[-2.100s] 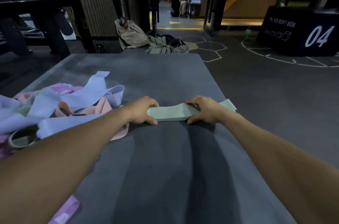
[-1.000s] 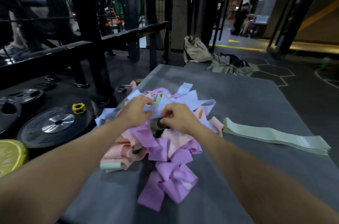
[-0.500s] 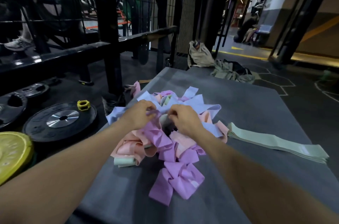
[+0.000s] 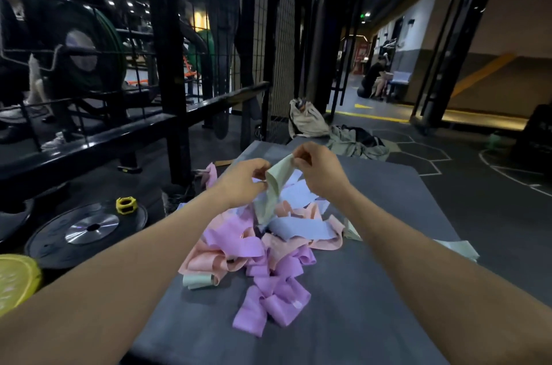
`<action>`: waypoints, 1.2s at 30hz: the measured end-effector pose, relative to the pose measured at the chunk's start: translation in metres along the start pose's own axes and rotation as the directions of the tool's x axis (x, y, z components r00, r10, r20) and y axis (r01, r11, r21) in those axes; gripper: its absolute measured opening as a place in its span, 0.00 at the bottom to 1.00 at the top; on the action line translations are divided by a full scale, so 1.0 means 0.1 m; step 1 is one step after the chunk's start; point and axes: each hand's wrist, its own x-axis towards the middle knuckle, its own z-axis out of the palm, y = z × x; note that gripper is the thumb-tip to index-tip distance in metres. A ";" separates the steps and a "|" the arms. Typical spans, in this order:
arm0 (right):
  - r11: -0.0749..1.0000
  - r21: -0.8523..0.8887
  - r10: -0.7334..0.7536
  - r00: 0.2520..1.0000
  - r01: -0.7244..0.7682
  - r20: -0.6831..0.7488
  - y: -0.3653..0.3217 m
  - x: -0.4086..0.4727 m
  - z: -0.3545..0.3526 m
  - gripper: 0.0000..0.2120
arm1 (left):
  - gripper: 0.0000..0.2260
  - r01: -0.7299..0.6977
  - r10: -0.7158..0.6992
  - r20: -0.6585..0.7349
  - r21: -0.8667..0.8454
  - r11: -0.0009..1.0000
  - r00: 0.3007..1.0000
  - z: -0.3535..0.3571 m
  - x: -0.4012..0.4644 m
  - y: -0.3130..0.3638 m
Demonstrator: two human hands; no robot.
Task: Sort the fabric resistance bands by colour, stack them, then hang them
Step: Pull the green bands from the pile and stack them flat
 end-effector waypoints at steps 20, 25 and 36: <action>0.949 0.285 0.197 0.963 -0.139 -0.186 0.30 -0.58 -0.78 0.06 | 0.09 0.151 -0.204 -0.015 -0.621 0.769 0.979 0.64 -0.22 0.86; 0.856 0.386 0.407 0.909 -0.342 -0.096 0.78 -0.89 -0.45 0.12 | 0.07 0.258 -0.310 0.019 -0.602 0.756 0.951 1.05 -0.39 0.56; 0.895 0.293 0.287 0.936 -0.338 0.202 1.09 -1.28 -0.01 0.15 | 0.14 0.300 -0.371 -0.102 -0.414 0.860 0.923 1.42 -0.46 0.14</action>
